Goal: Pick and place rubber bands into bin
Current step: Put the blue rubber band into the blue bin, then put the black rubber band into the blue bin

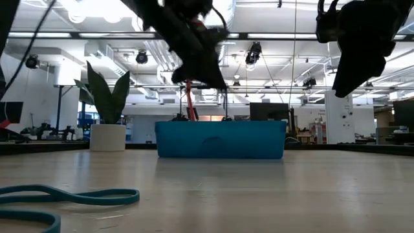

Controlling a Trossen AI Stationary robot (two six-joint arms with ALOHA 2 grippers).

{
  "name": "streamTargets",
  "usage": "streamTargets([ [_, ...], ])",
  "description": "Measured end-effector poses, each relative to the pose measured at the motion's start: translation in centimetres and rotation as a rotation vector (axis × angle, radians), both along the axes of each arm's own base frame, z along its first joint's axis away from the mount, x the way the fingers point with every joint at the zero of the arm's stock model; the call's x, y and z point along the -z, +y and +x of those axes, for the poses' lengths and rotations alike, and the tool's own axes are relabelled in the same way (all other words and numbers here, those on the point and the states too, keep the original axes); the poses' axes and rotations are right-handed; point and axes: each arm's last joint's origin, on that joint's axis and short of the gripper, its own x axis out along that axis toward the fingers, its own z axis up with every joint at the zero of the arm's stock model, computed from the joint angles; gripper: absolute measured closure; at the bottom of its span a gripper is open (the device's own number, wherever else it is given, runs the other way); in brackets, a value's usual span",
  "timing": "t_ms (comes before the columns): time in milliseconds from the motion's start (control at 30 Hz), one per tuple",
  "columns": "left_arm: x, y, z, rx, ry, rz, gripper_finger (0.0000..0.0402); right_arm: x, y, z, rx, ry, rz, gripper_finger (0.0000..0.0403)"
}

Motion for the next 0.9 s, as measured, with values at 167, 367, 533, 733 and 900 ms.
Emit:
streamTargets([
  [167, 1.8, 0.4, 1.3, 0.015, 0.11, -0.027, 0.0335, -0.3, 0.6, 0.4, -0.096, -0.047, -0.013, 0.0211],
  [367, 1.4, -0.3, 0.2, 0.046, 0.191, -0.058, 0.0234, -0.5, 0.9, 0.7, -0.162, -0.069, -0.035, 0.0211],
  [533, -2.4, -5.2, -2.3, 0.35, 0.183, -0.095, 0.0197, -0.4, 0.9, 0.7, -0.246, -0.052, -0.089, 0.0211],
  [733, -3.3, -14.5, -6.2, 0.438, 0.29, 0.019, 0.0214, 0.9, 1.0, 1.6, -0.345, 0.022, -0.163, 0.0211],
  [900, -0.9, -20.1, -8.6, 0.304, 0.351, -0.165, 0.0219, 2.7, 1.3, 2.7, -0.399, 0.12, -0.198, 0.0211],
])
